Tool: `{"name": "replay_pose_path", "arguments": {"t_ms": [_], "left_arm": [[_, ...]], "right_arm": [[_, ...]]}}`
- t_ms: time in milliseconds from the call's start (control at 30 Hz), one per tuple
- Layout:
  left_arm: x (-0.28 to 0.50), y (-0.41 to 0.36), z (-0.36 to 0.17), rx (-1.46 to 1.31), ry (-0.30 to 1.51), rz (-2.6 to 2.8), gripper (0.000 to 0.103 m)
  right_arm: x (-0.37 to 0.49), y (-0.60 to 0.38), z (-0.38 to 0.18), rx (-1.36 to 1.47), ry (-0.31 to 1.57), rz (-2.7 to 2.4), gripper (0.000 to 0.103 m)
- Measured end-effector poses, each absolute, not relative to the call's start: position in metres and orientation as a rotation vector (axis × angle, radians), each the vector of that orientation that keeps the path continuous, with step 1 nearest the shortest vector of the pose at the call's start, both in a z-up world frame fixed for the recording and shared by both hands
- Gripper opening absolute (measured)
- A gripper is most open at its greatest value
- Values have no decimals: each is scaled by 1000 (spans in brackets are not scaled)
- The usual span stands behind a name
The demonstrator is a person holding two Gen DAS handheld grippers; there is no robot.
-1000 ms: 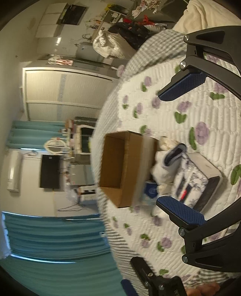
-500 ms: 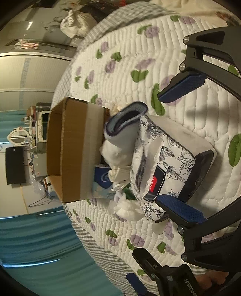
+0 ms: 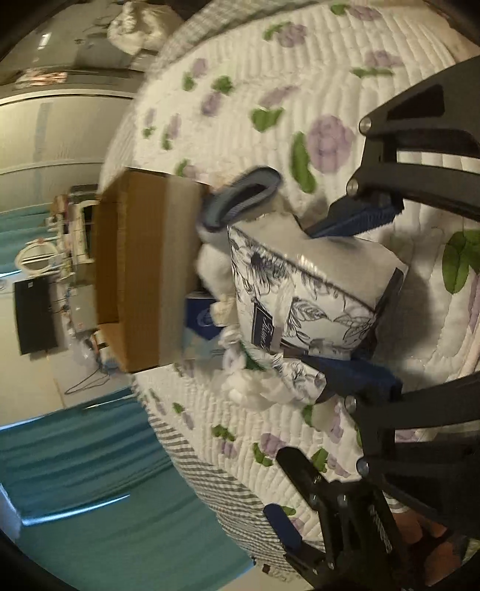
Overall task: Organize soft objects
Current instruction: 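Grasp the floral-printed tissue package with the right gripper and lift it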
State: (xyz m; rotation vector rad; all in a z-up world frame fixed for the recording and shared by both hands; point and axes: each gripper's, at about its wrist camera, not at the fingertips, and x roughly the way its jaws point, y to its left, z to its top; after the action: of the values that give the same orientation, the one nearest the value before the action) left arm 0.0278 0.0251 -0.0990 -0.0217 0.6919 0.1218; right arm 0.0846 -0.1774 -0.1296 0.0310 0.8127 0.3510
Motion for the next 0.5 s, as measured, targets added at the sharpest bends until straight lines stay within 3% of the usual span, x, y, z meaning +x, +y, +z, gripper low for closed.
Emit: {"name": "replay_pose_path", "arguments": {"t_ms": [267, 500], "left_arm": [[31, 16, -101, 8, 700, 69, 102], [46, 0, -118, 35, 782, -23, 101]], "right_arm": [[79, -197, -74, -11, 625, 290, 51], [88, -211, -61, 1, 590, 227, 51]]}}
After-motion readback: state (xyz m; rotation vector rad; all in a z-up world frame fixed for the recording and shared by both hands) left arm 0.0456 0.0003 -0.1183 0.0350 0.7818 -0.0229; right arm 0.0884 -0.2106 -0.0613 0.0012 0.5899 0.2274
